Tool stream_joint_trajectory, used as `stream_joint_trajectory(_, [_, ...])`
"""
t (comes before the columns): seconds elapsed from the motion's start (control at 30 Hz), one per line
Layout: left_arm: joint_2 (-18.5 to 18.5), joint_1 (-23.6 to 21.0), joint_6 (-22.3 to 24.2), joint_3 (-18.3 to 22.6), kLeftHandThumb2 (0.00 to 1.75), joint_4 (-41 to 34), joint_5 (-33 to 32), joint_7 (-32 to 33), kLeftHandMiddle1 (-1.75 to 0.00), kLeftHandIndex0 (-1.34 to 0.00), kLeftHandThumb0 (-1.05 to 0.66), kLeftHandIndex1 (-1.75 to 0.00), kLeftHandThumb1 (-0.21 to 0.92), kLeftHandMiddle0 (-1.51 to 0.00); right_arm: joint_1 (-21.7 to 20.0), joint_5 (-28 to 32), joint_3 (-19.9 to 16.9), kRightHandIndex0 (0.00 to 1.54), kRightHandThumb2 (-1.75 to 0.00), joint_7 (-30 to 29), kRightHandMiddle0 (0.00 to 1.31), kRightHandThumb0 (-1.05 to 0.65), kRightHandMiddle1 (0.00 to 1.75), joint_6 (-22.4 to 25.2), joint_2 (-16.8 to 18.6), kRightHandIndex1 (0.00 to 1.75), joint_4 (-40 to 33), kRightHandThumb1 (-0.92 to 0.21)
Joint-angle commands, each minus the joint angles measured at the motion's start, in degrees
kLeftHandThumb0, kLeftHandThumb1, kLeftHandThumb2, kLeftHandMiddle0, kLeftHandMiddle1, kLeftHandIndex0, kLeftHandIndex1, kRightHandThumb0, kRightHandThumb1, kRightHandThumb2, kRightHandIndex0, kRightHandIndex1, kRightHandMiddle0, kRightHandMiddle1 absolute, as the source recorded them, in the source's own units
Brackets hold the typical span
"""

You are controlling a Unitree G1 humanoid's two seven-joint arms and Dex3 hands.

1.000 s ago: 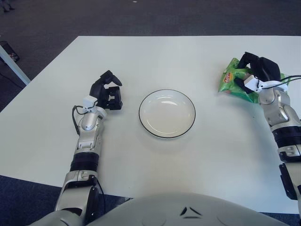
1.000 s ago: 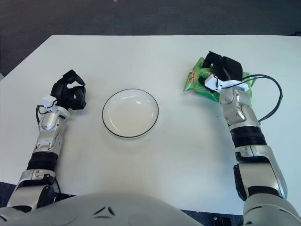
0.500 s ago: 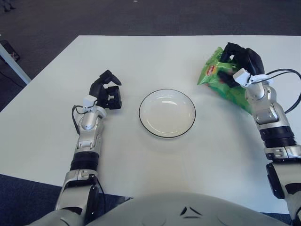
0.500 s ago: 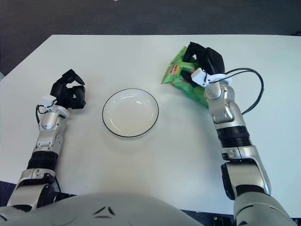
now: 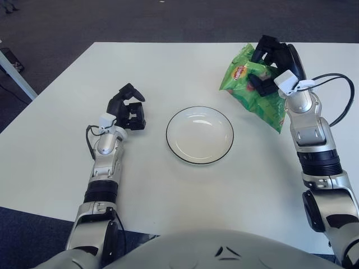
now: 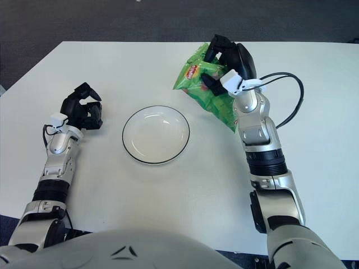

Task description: Put the snack into the plate.

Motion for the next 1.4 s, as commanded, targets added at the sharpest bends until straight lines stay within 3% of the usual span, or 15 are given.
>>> stream_joint_trajectory(0.0, [-4.38, 9.74, 0.59, -0.61, 1.43, 8.34, 0.21, 1.06, -1.75, -0.69, -0.52, -1.75, 0.23, -1.37, -2.11, 4.97, -2.04, 0.92, -1.64, 2.59, 0.62, 0.0, 1.75, 2.75, 2.47, 1.59, -3.1, 0.01])
stream_joint_trajectory(0.2, [-4.54, 9.48, -0.05, -0.46, 1.43, 9.15, -0.13, 0.67, -1.75, -0.69, -0.52, -1.75, 0.23, -1.37, -5.11, 8.44, -0.44, 0.94, -1.63, 4.77, 0.63, 0.0, 1.75, 14.25, 7.41, 1.54, -10.27, 0.02])
stream_joint_trajectory(0.4, [-4.48, 9.14, -0.42, -0.32, 1.42, 9.98, -0.42, 0.19, -1.75, -0.69, -0.52, -1.75, 0.23, -1.37, -6.43, 9.15, 0.56, 0.95, -1.65, 7.27, 0.65, 0.0, 1.75, 17.9, 8.05, 1.53, -12.2, 0.04])
stream_joint_trajectory(0.6, [-4.57, 8.87, -0.52, -0.34, 1.42, 10.48, -0.27, 0.46, -1.75, -0.68, -0.51, -1.75, 0.24, -1.37, -7.45, 6.43, 3.33, 0.95, -1.67, 10.05, 0.66, 0.0, 1.75, 19.0, 6.18, 1.56, -12.26, 0.05])
stream_joint_trajectory(0.83, [-4.73, 8.7, -0.66, -0.42, 1.41, 10.64, -0.01, 0.82, -1.75, -0.68, -0.51, -1.75, 0.24, -1.38, -8.67, 6.23, 5.57, 0.92, -1.71, 11.33, 0.67, 0.0, 1.75, 18.39, 7.28, 1.65, -12.54, 0.06])
stream_joint_trajectory(0.93, [-4.78, 8.66, -0.63, -0.56, 1.41, 10.65, 0.09, 0.78, -1.75, -0.68, -0.51, -1.75, 0.24, -1.38, -8.81, 8.24, 6.0, 0.76, -1.59, 13.13, 0.61, 0.0, 1.74, 17.87, 7.92, 1.71, -12.95, -0.07])
stream_joint_trajectory(1.0, [-4.78, 8.63, -0.6, -0.62, 1.41, 10.7, 0.12, 0.72, -1.75, -0.68, -0.51, -1.75, 0.24, -1.38, -8.93, 9.16, 6.31, 0.76, -1.53, 14.18, 0.53, 0.0, 1.74, 17.47, 8.21, 1.7, -13.0, -0.12])
stream_joint_trajectory(1.1, [-4.89, 8.53, -0.78, -0.71, 1.41, 10.88, 0.22, 0.8, -1.75, -0.68, -0.51, -1.75, 0.24, -1.38, -9.06, 9.12, 6.56, 0.79, -1.53, 14.68, 0.52, 0.0, 1.75, 16.95, 8.37, 1.68, -12.78, -0.12])
stream_joint_trajectory(1.37, [-5.03, 8.12, -1.48, -0.8, 1.4, 11.72, 0.19, 0.65, -1.75, -0.67, -0.51, -1.75, 0.25, -1.38, -9.25, 5.92, 10.51, 0.9, -1.7, 14.47, 0.65, 0.0, 1.75, 14.83, 9.12, 1.67, -12.89, 0.04])
